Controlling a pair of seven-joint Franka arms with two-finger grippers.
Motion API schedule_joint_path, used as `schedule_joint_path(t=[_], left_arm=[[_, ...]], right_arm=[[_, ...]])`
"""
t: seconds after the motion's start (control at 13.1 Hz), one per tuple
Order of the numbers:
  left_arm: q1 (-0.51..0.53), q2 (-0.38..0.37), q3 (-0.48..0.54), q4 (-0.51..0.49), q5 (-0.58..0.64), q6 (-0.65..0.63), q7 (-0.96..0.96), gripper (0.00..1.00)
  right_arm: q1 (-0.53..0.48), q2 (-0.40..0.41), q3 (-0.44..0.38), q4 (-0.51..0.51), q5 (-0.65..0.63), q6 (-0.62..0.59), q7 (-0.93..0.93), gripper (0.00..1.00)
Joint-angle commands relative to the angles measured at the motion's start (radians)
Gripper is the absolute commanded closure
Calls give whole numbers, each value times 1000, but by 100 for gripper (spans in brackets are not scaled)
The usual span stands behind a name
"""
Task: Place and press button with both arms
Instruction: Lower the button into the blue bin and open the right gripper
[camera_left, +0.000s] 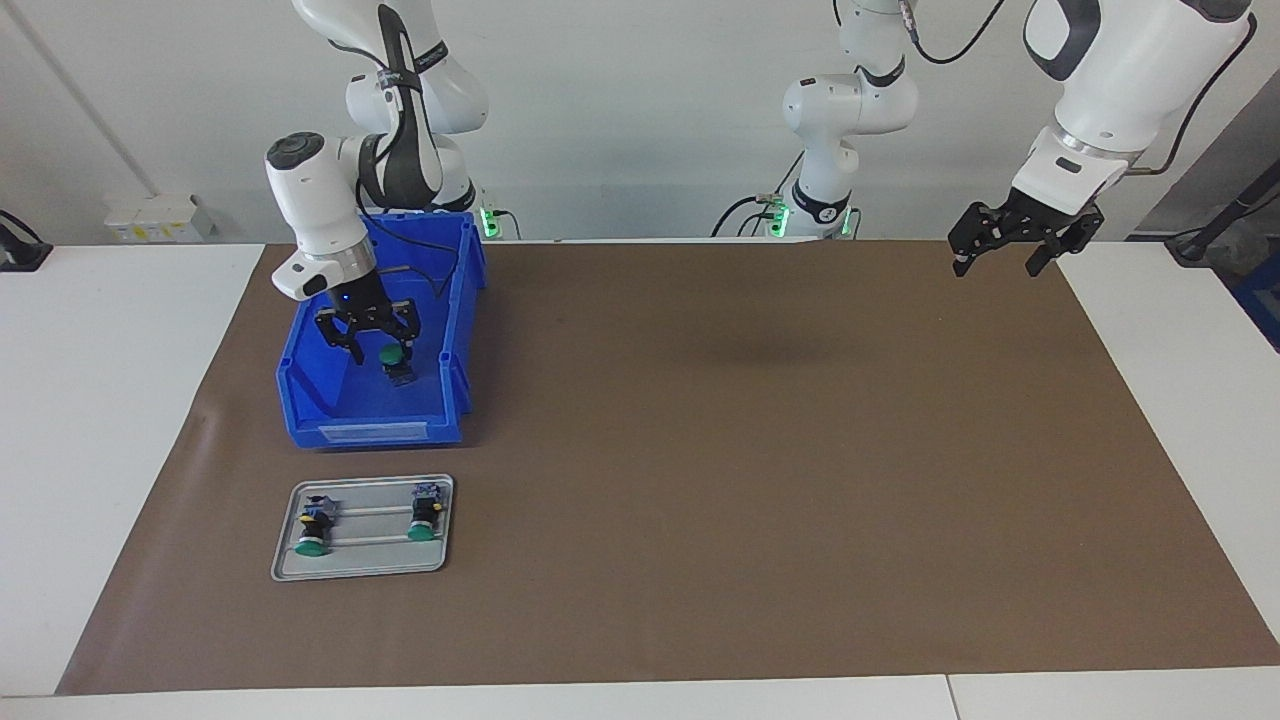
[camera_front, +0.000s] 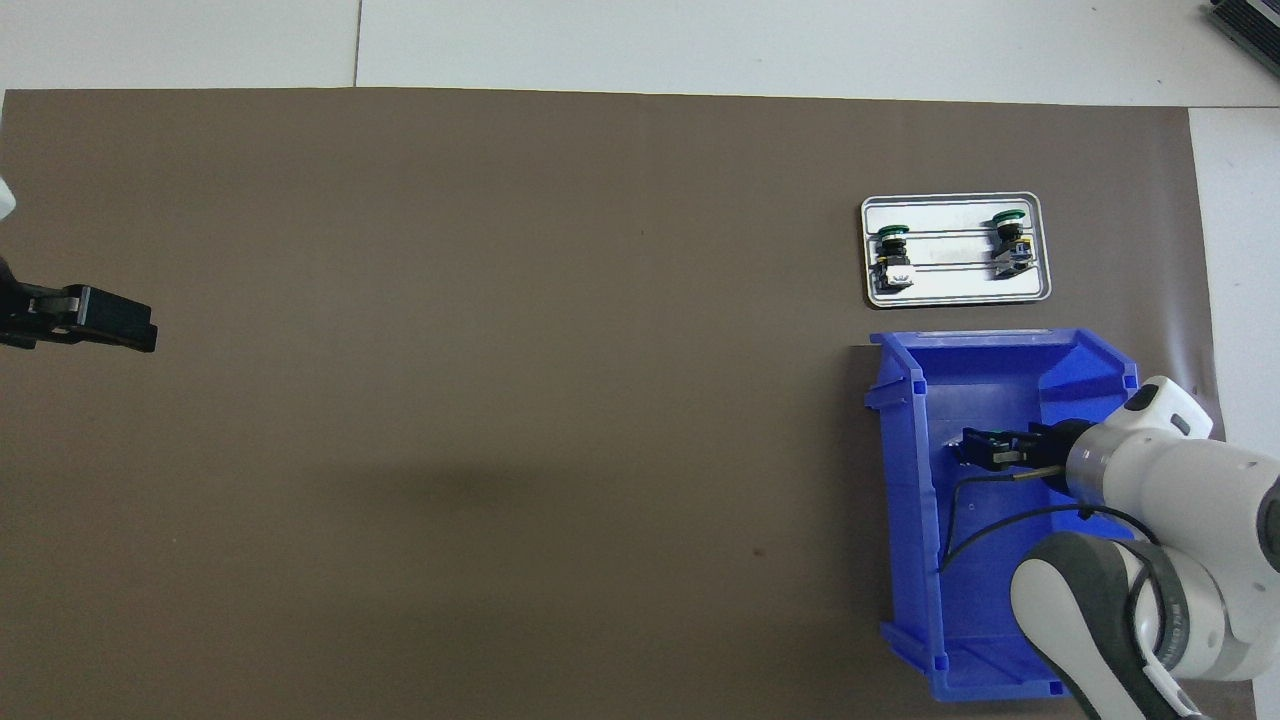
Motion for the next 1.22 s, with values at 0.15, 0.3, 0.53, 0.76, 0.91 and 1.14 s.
schedule_joint_path(t=[0.15, 0.3, 0.53, 0.76, 0.91, 1.14], left_arm=[[11, -30, -6, -36, -11, 18, 7, 0], [11, -30, -6, -36, -11, 18, 7, 0], [11, -30, -6, -36, -11, 18, 7, 0], [11, -30, -6, -36, -11, 18, 7, 0], [11, -30, -6, -36, -11, 18, 7, 0], [11, -30, -6, -36, -11, 17, 7, 0]], right_arm=[[2, -10, 8, 67, 36, -73, 45, 1], [3, 24, 8, 190, 33, -196, 95, 0], [-1, 54, 6, 319, -6, -301, 156, 0], [-12, 106, 8, 502, -115, -481, 228, 0], [-23, 143, 6, 645, -122, -632, 231, 0], [-40, 159, 8, 789, -120, -797, 257, 0]])
